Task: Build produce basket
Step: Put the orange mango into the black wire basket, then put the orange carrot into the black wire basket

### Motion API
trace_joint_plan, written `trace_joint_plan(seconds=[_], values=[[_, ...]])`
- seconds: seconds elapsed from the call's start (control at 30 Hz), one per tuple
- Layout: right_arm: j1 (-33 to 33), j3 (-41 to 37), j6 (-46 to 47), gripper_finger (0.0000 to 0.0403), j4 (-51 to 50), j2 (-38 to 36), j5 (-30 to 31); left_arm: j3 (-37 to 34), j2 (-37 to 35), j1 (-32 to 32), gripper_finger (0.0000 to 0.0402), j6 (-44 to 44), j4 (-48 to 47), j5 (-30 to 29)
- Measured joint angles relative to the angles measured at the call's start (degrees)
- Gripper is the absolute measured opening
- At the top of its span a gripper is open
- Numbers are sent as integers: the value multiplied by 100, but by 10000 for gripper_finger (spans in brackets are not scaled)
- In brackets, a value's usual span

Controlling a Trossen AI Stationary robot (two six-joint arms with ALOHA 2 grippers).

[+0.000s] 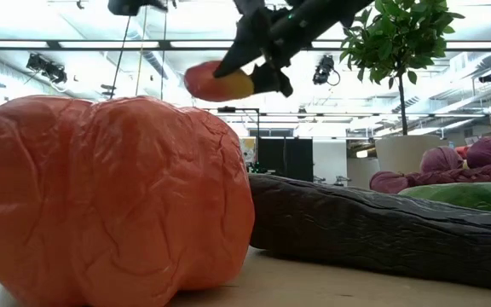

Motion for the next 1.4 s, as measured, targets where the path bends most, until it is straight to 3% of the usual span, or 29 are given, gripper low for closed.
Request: trace_joint_plan(seconds=[0.3, 0.6, 0.8, 1.0, 1.13, 1.23, 1.4], values=[[-412, 0, -36, 258, 1003, 57, -3, 2, -260, 433, 293, 434, 44, 4], [-617, 0, -188, 310, 1787, 57, -139, 3, -316, 827, 293, 607, 261, -20], [-719, 0, -176, 348, 1824, 57, -119, 4, -316, 849, 293, 549, 277, -17], [-727, 0, -133, 351, 1938, 57, 158, 4, -313, 836, 293, 321, 280, 59], [-724, 0, -64, 349, 1849, 55, -200, 4, -323, 797, 293, 207, 268, 287], [-724, 0, 536, 349, 1560, 40, -701, 4, -363, 696, 293, 201, 265, 339], [-713, 0, 898, 349, 410, 38, -1732, 4, -416, 414, 293, 351, 269, 277]])
